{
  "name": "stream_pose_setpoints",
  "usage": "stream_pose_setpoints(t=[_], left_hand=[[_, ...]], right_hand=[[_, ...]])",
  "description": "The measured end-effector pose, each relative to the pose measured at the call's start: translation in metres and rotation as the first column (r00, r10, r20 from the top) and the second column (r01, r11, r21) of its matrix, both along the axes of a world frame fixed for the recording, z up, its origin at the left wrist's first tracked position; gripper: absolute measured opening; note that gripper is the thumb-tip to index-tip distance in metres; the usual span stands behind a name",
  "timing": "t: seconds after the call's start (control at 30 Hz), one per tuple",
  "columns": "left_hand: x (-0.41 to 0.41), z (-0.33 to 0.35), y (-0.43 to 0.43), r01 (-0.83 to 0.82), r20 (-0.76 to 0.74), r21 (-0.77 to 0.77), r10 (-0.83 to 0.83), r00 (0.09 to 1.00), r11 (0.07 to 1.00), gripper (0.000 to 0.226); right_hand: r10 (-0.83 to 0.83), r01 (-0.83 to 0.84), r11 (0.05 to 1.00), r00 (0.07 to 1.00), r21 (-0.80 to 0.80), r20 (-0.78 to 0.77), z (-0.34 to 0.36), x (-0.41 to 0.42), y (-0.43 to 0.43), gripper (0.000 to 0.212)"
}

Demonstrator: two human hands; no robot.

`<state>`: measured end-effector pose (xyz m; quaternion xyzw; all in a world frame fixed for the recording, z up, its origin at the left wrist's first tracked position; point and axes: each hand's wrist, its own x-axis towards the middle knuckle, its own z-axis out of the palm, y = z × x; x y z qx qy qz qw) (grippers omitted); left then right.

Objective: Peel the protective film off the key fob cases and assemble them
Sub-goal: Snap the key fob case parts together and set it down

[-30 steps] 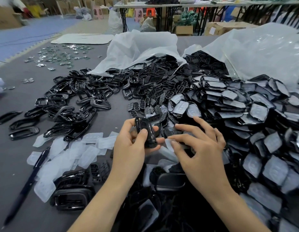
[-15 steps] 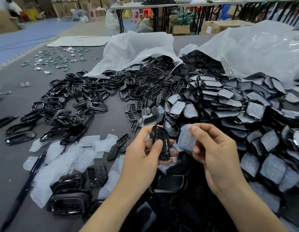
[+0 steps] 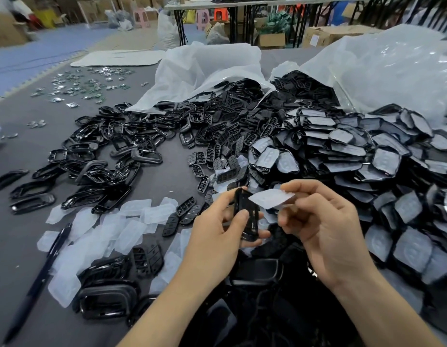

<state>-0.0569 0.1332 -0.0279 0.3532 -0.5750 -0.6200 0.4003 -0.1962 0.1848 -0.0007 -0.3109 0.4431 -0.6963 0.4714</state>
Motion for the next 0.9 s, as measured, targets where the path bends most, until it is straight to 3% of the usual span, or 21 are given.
stream_pose_setpoints(t=[0.13, 0.27, 0.37, 0.53, 0.7, 0.77, 0.9], left_hand=[[0.000, 0.001, 0.000, 0.009, 0.002, -0.036, -0.009, 1.000, 0.999, 0.037], [0.001, 0.001, 0.000, 0.016, -0.002, -0.029, -0.016, 1.000, 0.999, 0.034], [0.002, 0.000, -0.001, 0.021, 0.037, -0.061, -0.019, 0.999, 0.998, 0.039], [0.005, 0.001, -0.001, -0.005, 0.188, -0.264, 0.057, 0.980, 0.965, 0.044], [0.007, 0.003, -0.002, 0.010, 0.342, -0.519, 0.197, 0.919, 0.855, 0.044], [0.007, 0.006, 0.001, 0.033, 0.360, -0.563, 0.209, 0.909, 0.826, 0.044], [0.005, 0.008, 0.005, 0.115, 0.406, -0.567, 0.155, 0.901, 0.815, 0.046]], right_hand=[[0.034, -0.039, 0.998, 0.995, -0.048, -0.099, 0.001, 0.003, 0.000, 0.006], [-0.004, -0.014, 0.997, 0.973, -0.075, -0.232, 0.000, -0.004, 0.000, 0.008], [-0.003, -0.029, 0.991, 0.970, -0.129, -0.242, 0.003, -0.011, -0.001, 0.009], [0.082, -0.132, 0.986, 0.910, -0.098, -0.407, 0.016, -0.019, 0.002, 0.002], [0.228, -0.264, 0.965, 0.840, -0.003, -0.492, 0.017, -0.017, 0.006, 0.009], [0.199, -0.237, 0.971, 0.796, 0.008, -0.572, 0.014, -0.013, 0.005, 0.022], [0.009, -0.064, 0.996, 0.735, -0.055, -0.678, 0.008, -0.004, 0.003, 0.027]])
